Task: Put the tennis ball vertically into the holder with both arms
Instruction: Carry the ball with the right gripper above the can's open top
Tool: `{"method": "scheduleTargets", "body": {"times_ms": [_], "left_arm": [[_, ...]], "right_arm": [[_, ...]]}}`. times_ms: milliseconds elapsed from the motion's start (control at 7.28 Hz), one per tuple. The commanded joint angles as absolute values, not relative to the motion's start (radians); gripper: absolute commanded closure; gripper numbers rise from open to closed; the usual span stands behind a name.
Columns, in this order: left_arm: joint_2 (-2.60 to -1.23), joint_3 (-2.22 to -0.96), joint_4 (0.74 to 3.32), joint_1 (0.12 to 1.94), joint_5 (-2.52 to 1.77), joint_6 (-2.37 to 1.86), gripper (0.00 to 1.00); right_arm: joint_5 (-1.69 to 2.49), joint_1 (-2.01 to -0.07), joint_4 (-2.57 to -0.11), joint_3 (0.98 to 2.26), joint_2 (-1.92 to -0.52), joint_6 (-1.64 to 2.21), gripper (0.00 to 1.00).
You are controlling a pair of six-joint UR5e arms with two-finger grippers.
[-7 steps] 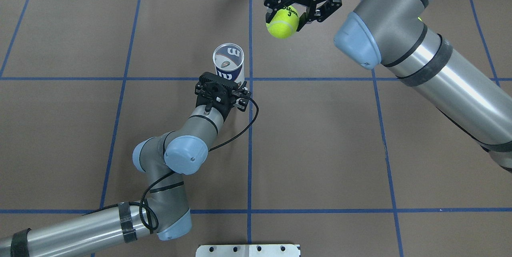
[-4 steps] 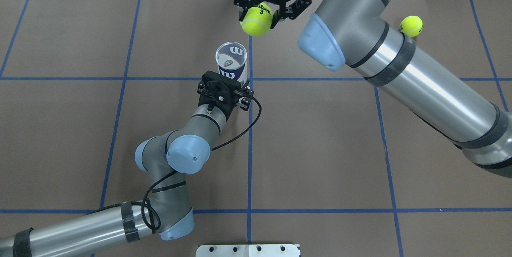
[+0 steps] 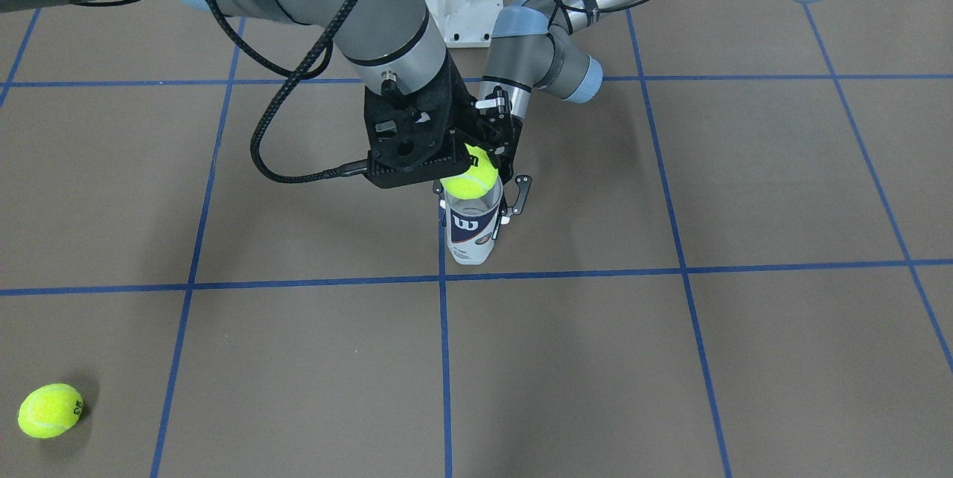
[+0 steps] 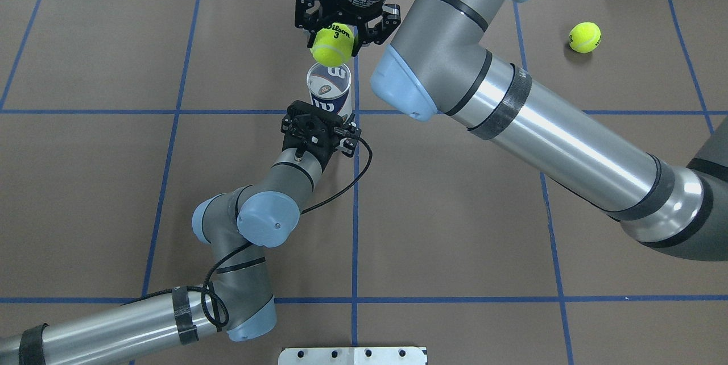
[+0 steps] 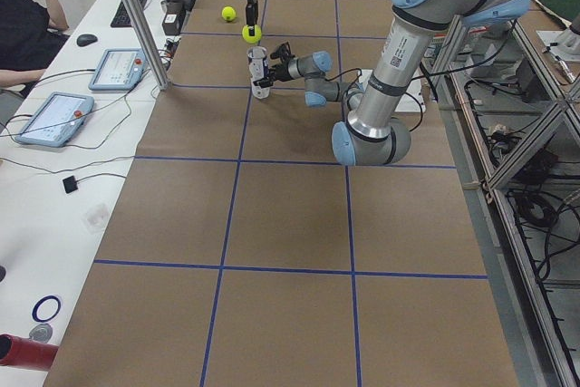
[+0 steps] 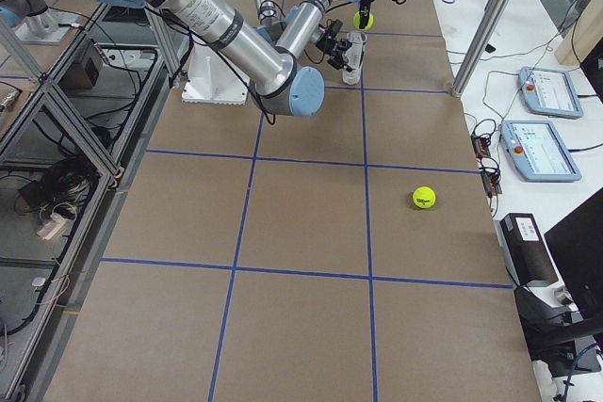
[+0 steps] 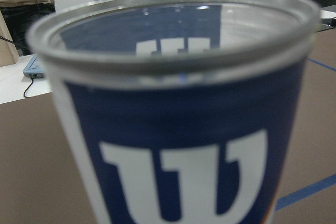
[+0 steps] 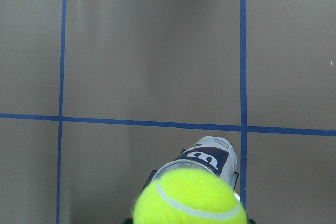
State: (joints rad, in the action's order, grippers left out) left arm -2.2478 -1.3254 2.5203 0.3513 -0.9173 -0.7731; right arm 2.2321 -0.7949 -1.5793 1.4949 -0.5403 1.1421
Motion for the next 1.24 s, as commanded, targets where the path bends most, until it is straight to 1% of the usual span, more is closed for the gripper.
{"method": "scheduleTargets", "body": {"times_ms": [0, 412, 549, 687, 824, 1099], "left_arm": [[-2.249, -1.325, 2.52, 0.351, -0.917, -0.773, 0.21], [-2.255, -1.325, 2.52, 0.351, -0.917, -0.773, 0.21], [-2.255, -1.325, 2.519, 0.351, -0.917, -0.773, 0.21], [-2.255, -1.325, 2.519, 0.353, -0.919, -0.772, 0.21], [-2.255, -1.325, 2.519, 0.353, -0.919, -0.772, 0.21], [-2.255, -1.325, 2.519, 0.353, -0.919, -0.772, 0.21]], "right_arm": [[2.209, -0.767, -1.578, 1.48, -0.535, 1.154, 1.0], [2.206, -0.764, -1.578, 1.476, -0.541, 1.158, 1.0], [2.206, -0.765, -1.577, 1.474, -0.543, 1.157, 0.86], [2.204, -0.765, -1.574, 1.464, -0.545, 1.152, 0.21], [2.194, -0.765, -1.574, 1.46, -0.542, 1.154, 0.02], [2.194, -0.765, -1.574, 1.463, -0.54, 1.166, 0.01]]}}
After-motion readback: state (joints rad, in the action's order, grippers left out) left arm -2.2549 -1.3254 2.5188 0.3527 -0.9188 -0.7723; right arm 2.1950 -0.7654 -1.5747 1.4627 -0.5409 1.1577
